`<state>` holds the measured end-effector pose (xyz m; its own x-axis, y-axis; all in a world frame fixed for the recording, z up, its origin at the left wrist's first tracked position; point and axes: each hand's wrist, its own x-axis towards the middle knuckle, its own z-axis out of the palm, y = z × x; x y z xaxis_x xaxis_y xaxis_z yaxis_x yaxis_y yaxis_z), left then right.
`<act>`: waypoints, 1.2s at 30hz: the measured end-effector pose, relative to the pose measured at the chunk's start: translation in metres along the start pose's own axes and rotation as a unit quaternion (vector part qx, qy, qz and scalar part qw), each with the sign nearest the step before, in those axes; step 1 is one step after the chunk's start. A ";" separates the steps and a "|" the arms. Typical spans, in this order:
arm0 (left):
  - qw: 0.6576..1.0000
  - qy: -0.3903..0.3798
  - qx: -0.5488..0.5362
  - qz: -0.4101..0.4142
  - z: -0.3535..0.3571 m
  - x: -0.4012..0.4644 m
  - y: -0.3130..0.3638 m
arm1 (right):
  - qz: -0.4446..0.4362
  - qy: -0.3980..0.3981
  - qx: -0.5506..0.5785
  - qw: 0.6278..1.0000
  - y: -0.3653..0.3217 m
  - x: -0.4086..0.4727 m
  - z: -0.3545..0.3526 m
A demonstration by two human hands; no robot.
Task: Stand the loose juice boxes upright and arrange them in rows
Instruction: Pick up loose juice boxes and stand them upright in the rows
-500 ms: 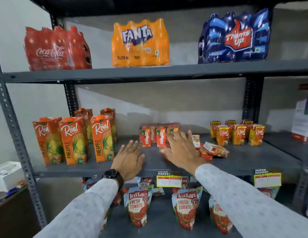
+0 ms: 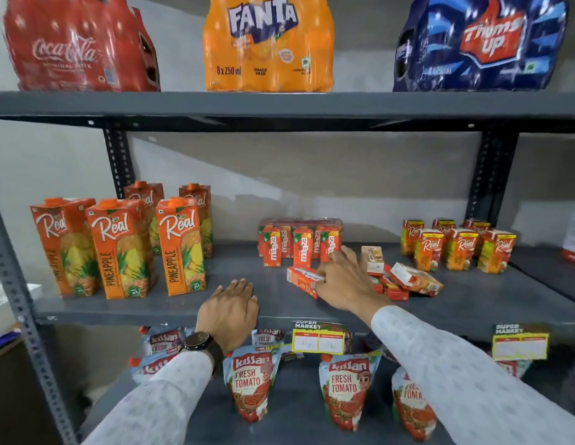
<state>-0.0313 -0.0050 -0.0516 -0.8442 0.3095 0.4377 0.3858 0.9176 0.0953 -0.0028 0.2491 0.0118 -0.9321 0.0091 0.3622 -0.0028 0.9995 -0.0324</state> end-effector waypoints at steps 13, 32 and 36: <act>0.999 0.031 0.006 -0.007 0.004 -0.004 0.001 | 0.010 -0.073 0.090 0.993 -0.001 0.024 0.001; 1.000 0.023 0.014 -0.015 0.000 -0.004 0.003 | -0.010 0.048 0.502 0.863 -0.050 0.054 0.039; 0.999 0.026 0.016 -0.015 0.000 -0.004 0.003 | 0.010 0.061 0.563 0.824 -0.057 0.050 0.052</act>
<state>-0.0267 -0.0038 -0.0529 -0.8343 0.2700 0.4807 0.3485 0.9338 0.0804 -0.0681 0.1915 -0.0166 -0.8925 0.0967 0.4405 -0.3871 0.3371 -0.8582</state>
